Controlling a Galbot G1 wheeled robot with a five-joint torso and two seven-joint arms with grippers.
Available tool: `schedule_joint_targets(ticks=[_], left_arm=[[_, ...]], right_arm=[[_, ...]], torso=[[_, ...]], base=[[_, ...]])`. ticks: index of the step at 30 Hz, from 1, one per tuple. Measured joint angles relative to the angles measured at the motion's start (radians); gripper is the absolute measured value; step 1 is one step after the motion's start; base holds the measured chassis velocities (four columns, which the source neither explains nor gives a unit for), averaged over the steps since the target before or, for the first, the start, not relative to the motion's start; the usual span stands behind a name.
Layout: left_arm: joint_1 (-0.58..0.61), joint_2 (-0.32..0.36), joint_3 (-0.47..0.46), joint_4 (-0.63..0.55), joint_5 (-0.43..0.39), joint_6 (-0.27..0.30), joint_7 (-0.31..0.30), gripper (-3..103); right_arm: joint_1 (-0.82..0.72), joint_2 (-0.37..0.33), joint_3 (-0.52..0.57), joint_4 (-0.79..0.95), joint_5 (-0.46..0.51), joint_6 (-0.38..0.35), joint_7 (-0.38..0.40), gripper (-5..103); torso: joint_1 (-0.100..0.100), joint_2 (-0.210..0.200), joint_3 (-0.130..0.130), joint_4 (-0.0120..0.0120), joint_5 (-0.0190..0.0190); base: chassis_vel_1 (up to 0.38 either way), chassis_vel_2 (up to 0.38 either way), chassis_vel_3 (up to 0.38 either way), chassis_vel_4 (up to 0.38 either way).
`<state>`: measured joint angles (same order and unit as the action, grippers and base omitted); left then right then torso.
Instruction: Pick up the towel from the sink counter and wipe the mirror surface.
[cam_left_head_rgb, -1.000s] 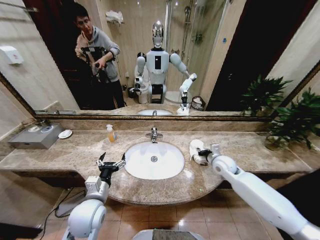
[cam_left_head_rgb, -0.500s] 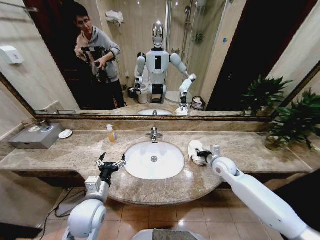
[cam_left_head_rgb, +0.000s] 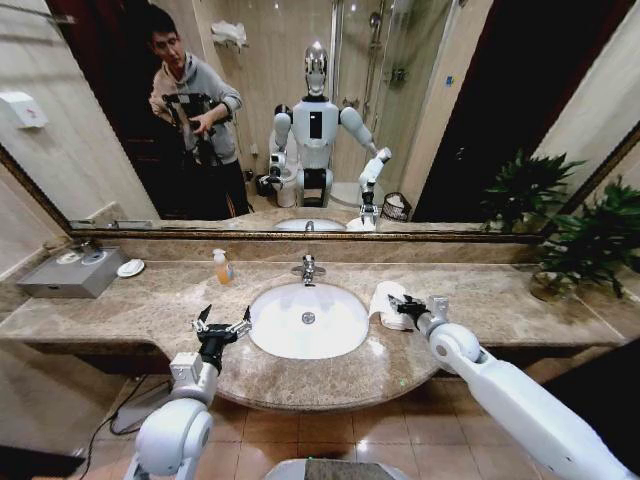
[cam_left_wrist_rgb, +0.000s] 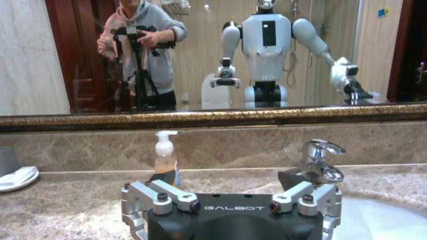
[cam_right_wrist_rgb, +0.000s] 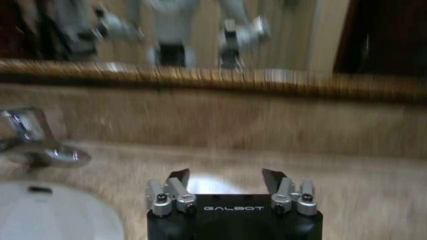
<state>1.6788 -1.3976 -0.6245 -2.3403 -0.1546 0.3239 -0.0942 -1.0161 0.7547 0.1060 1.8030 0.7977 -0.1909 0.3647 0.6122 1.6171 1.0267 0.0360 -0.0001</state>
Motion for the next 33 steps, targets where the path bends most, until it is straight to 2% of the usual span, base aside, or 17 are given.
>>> schedule_joint_targets(ticks=[3, 4, 6, 7, 10, 12, 14, 15, 17, 25, 33], left_arm=[[0.000, 0.000, 0.000, 0.000, 0.000, 0.000, 0.000, 100], [0.000, 0.000, 0.000, 0.000, 0.000, 0.000, 0.000, 100], [0.000, 0.000, 0.000, 0.000, 0.000, 0.000, 0.000, 100], [0.000, 0.000, 0.000, 0.000, 0.000, 0.000, 0.000, 100], [0.000, 0.000, 0.000, 0.000, 0.000, 0.000, 0.000, 100], [0.000, 0.000, 0.000, 0.000, 0.000, 0.000, 0.000, 100], [0.000, 0.000, 0.000, 0.000, 0.000, 0.000, 0.000, 100], [0.000, 0.000, 0.000, 0.000, 0.000, 0.000, 0.000, 100], [0.000, 0.000, 0.000, 0.000, 0.000, 0.000, 0.000, 100], [0.000, 0.000, 0.000, 0.000, 0.000, 0.000, 0.000, 100], [0.000, 0.000, 0.000, 0.000, 0.000, 0.000, 0.000, 100]], right_arm=[[-0.086, 0.027, 0.083, 0.061, -0.131, 0.092, -0.034, 84], [-0.105, 0.035, 0.098, 0.078, -0.146, 0.100, -0.032, 90], [-0.186, 0.098, 0.175, 0.148, -0.190, 0.112, -0.011, 98], [-0.186, 0.098, 0.175, 0.148, -0.190, 0.112, -0.011, 98], [-0.322, 0.193, 0.278, 0.254, -0.238, 0.109, -0.002, 100], [-0.340, 0.205, 0.290, 0.266, -0.247, 0.109, -0.006, 100], [-0.427, 0.267, 0.341, 0.315, -0.294, 0.120, -0.044, 100], [-0.427, 0.267, 0.341, 0.315, -0.294, 0.120, -0.044, 100], [-0.486, 0.315, 0.372, 0.341, -0.326, 0.131, -0.077, 100], [-0.542, 0.371, 0.394, 0.422, -0.367, 0.133, -0.101, 100], [-0.571, 0.389, 0.393, 0.457, -0.383, 0.129, -0.115, 100]], torso=[[0.000, 0.000, 0.000, -0.0001, -0.0002], [0.000, 0.000, 0.000, -0.0001, -0.0003], [0.000, 0.000, 0.000, 0.0002, -0.0001], [0.000, 0.000, 0.000, 0.0002, -0.0001], [0.000, 0.000, 0.000, 0.0000, -0.0003], [0.000, 0.000, 0.000, -0.0001, -0.0001], [0.000, 0.000, 0.000, -0.0003, 0.0001], [0.000, 0.000, 0.000, -0.0003, 0.0001], [0.000, 0.000, 0.000, -0.0003, 0.0000], [0.000, 0.000, 0.000, 0.0001, -0.0001], [0.000, 0.000, 0.000, 0.0000, 0.0000]], base=[[0.000, 0.000, 0.000, 0.000], [0.000, 0.000, 0.000, 0.000], [0.000, 0.000, 0.000, 0.000], [0.000, 0.000, 0.000, 0.000], [0.000, 0.000, 0.000, 0.000], [0.000, 0.000, 0.000, 0.000], [0.000, 0.000, 0.000, 0.000], [0.000, 0.000, 0.000, 0.000], [0.000, 0.000, 0.000, 0.000], [0.000, 0.000, 0.000, 0.000], [0.000, 0.000, 0.000, 0.000]])
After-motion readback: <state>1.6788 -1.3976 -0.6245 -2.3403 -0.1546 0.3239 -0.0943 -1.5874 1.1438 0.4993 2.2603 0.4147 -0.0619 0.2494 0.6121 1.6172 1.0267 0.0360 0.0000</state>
